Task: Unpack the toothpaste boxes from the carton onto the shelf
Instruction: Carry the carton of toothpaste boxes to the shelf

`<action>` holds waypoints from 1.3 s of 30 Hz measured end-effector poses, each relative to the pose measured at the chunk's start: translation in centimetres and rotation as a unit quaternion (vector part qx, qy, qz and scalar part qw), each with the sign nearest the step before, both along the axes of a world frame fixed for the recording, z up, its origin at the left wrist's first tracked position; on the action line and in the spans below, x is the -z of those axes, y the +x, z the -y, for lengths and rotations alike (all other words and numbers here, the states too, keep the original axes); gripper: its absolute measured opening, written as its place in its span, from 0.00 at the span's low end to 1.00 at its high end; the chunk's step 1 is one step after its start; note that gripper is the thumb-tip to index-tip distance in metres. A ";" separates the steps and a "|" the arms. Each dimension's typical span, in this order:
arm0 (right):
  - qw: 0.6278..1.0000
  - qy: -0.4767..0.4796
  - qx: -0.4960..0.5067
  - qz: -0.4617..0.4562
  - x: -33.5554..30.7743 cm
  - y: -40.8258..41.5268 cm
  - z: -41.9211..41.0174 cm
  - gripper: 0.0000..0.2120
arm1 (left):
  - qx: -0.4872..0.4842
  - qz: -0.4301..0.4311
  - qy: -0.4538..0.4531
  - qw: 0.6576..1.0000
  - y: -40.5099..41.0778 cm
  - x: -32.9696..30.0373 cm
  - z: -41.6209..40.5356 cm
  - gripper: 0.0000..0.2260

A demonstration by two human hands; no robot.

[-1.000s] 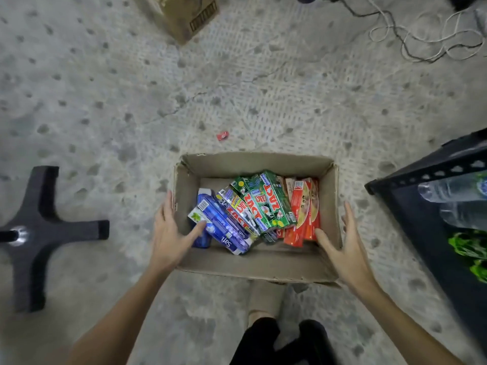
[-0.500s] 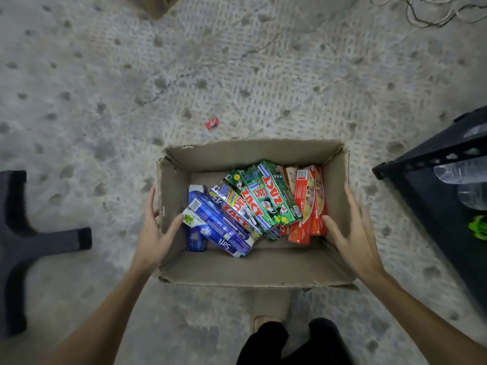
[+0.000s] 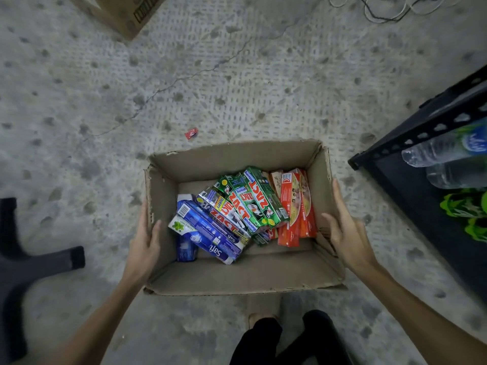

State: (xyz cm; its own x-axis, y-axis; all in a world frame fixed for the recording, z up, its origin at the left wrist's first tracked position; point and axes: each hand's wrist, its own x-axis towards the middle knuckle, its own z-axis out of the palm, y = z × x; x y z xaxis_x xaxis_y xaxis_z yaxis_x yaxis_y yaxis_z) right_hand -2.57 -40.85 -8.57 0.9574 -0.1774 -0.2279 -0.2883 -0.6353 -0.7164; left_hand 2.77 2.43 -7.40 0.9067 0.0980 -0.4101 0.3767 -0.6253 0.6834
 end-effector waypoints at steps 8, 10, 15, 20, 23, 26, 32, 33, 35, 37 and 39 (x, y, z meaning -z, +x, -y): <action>0.994 -0.020 0.097 -0.043 -4.0 -7.3 5.5 0.37 | 0.164 0.017 0.056 0.985 0.2 -3.9 5.1 0.33; 0.991 -0.017 0.122 -0.052 -5.4 -9.3 7.0 0.36 | 0.195 0.021 0.048 0.979 0.0 -4.5 6.8 0.35; 0.988 -0.076 0.129 -0.043 -7.9 -14.7 11.1 0.38 | 0.261 0.024 0.003 0.965 -1.0 -5.9 11.7 0.38; 0.979 -0.055 0.191 -0.047 -10.5 -20.8 13.9 0.38 | 0.338 0.016 -0.048 0.940 -1.6 -6.7 17.0 0.37; 0.968 -0.068 0.235 -0.050 -11.7 -24.0 14.9 0.39 | 0.369 0.038 -0.054 0.927 -1.8 -7.3 20.2 0.37; 0.959 -0.067 0.267 -0.074 -12.5 -27.3 15.9 0.38 | 0.407 0.053 -0.067 0.910 -2.2 -8.0 23.1 0.36; 0.946 -0.020 0.320 -0.049 -13.2 -32.4 18.1 0.38 | 0.449 0.071 -0.096 0.886 -3.8 -9.0 28.6 0.34; 0.944 -0.022 0.326 -0.041 -13.4 -33.0 18.4 0.38 | 0.451 0.066 -0.096 0.885 -4.1 -9.1 29.4 0.35; 0.941 -0.022 0.337 -0.025 -13.9 -34.5 19.2 0.38 | 0.457 0.053 -0.103 0.882 -5.0 -9.1 30.7 0.35; 0.937 -0.018 0.348 -0.014 -14.2 -36.1 19.7 0.40 | 0.451 0.032 -0.126 0.883 -5.9 -9.3 32.2 0.35; 0.933 -0.017 0.359 -0.015 -14.6 -37.6 20.2 0.40 | 0.436 0.008 -0.155 0.886 -6.7 -9.2 33.6 0.35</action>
State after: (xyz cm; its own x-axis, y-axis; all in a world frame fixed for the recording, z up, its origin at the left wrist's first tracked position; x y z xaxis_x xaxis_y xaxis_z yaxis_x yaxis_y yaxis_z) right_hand -40.18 -61.07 6.01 0.5814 -0.7787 -0.2356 -0.6688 -0.2926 -0.6834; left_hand -3.88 -31.14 1.85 0.5881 -0.7583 -0.2812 -0.1681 -0.4547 0.8746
